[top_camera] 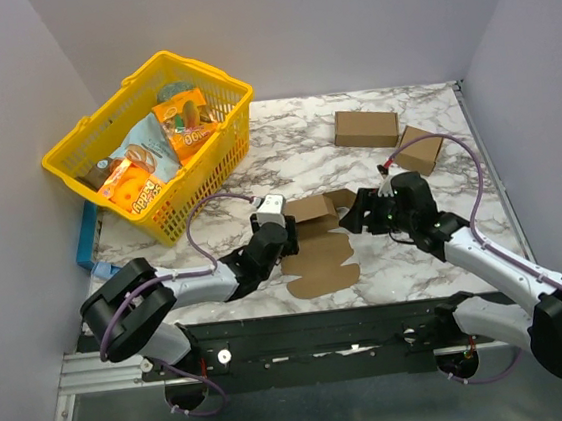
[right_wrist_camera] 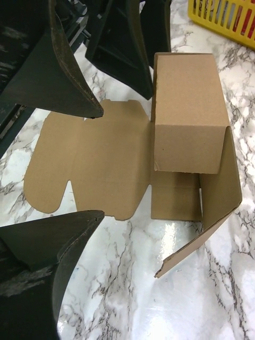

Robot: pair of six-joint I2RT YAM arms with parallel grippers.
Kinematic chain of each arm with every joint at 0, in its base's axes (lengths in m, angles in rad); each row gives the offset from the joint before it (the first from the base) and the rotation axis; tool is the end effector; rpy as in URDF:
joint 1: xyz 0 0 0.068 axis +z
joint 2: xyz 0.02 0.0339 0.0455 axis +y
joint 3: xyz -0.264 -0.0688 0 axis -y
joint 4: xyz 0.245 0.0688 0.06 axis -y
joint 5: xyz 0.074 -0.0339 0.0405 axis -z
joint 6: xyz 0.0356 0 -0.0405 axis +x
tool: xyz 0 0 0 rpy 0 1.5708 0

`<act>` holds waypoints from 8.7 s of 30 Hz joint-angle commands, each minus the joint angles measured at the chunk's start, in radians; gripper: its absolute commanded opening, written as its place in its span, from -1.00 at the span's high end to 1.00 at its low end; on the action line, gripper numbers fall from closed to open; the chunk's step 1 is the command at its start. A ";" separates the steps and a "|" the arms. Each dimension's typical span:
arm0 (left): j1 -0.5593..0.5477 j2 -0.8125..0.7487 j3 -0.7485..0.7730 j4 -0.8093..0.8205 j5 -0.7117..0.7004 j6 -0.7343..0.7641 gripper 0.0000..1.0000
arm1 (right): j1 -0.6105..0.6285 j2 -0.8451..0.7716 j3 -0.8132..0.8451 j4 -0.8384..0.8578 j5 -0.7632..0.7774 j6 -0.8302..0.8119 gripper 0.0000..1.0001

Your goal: Fold the paper box

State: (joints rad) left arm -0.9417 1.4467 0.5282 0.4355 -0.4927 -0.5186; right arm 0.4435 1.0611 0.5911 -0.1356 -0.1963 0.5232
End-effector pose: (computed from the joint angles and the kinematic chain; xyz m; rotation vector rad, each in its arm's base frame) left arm 0.1766 -0.2141 0.1683 0.1223 2.0148 -0.4310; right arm 0.2015 0.1034 0.2245 -0.0265 2.2661 0.7484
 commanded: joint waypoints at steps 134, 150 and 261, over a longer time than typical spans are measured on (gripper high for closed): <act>-0.002 0.112 0.293 -0.406 -0.078 0.005 0.62 | 0.019 -0.176 0.028 -0.075 0.157 -0.095 -0.75; -0.002 0.104 0.279 -0.412 -0.067 0.002 0.63 | -0.201 0.316 0.133 0.095 -0.063 0.014 -0.62; -0.065 0.178 0.395 -0.569 -0.046 -0.121 0.78 | 0.167 0.347 -0.165 0.660 0.215 0.047 0.39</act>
State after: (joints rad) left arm -0.9962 1.5967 0.9035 -0.1196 -0.5861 -0.6331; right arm 0.5907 1.4036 0.4141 0.4545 0.0364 0.5995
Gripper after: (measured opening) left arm 0.154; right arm 0.310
